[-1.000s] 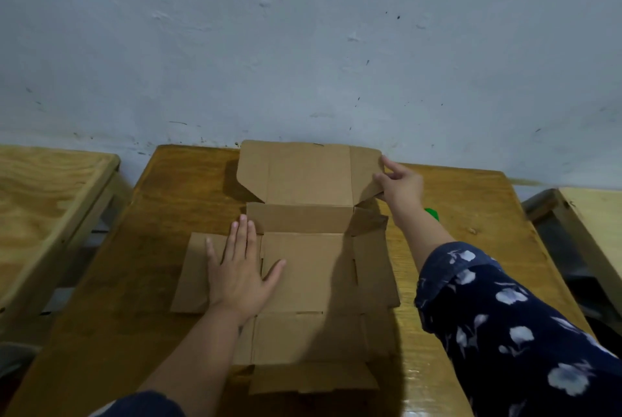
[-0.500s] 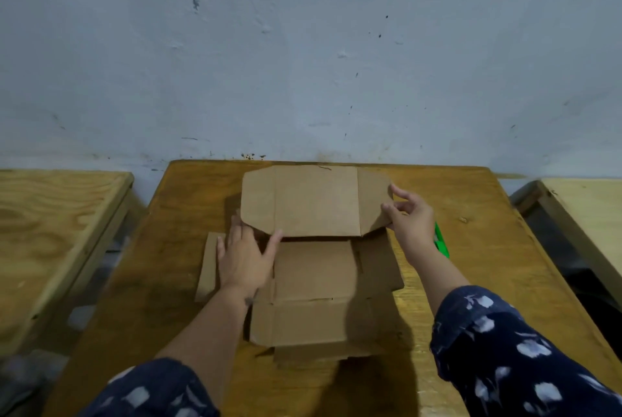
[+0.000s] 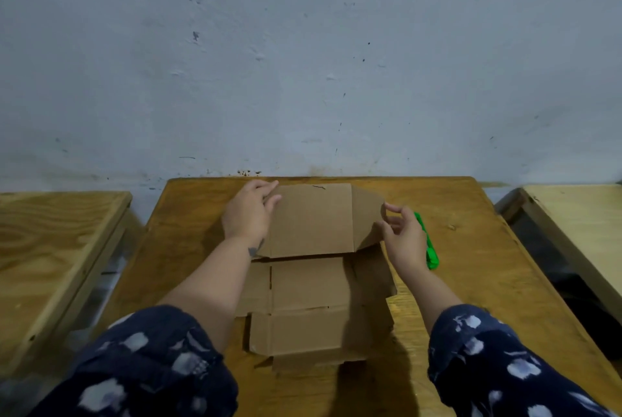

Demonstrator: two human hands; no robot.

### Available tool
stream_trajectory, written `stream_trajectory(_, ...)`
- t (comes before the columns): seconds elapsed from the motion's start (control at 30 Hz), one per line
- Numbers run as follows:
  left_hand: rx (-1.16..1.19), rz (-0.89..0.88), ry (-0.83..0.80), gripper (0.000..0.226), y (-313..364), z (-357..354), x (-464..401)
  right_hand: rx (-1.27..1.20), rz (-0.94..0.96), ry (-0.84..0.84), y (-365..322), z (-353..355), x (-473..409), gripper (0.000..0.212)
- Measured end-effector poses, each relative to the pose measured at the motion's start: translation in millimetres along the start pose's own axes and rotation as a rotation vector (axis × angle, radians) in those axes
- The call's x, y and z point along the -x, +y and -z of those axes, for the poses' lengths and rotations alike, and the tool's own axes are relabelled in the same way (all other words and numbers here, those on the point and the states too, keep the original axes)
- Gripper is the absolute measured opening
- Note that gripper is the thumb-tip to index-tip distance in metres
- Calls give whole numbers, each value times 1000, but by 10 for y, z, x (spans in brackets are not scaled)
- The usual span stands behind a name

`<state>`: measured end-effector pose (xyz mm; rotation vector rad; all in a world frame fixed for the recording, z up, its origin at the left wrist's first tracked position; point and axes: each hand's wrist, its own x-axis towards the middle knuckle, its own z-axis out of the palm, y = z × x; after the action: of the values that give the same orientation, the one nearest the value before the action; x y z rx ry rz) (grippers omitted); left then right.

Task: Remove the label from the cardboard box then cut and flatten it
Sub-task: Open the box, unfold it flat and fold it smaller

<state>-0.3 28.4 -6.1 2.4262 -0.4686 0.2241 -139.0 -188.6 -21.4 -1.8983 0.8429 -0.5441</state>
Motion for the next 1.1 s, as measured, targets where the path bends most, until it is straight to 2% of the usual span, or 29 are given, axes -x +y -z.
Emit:
stream_trajectory(0.1, 41, -8, 35, 29, -23, 24, 62, 28, 113, 25, -231, 45, -69, 29)
stream_trajectory(0.2, 128, -20, 41, 25, -20, 71, 101, 125, 194, -77, -534, 35, -153, 29)
stream_trajectory(0.3, 191, 1, 56, 20, -3, 133, 143, 249, 139, -219, -677, -40, -200, 34)
stream_trajectory(0.43, 291, 63, 24, 12, 48, 233, 280, 246, 38, -214, -600, -36, -136, 37)
stream_trajectory(0.5, 314, 76, -2, 16, 80, 283, 369, 240, 16, -210, -555, 19, -27, 38)
stream_trajectory(0.63, 338, 160, -148, 54, 76, 318, 595, 127, 1, -212, -495, 177, 293, 39)
stream_trajectory(0.73, 365, 266, -263, 54, 70, 368, 761, 77, 66, -240, -417, 318, 538, 42)
stream_trajectory(0.83, 354, 283, -452, 70, 13, 406, 851, 20, 72, -300, -262, 425, 713, 35)
stream_trajectory(0.97, 296, 313, -621, 71, -40, 373, 988, 29, 33, -388, -64, 501, 879, 35)
stream_trajectory(1.1, 168, 161, -638, 62, -65, 294, 1168, 192, 38, -355, 58, 490, 973, 38)
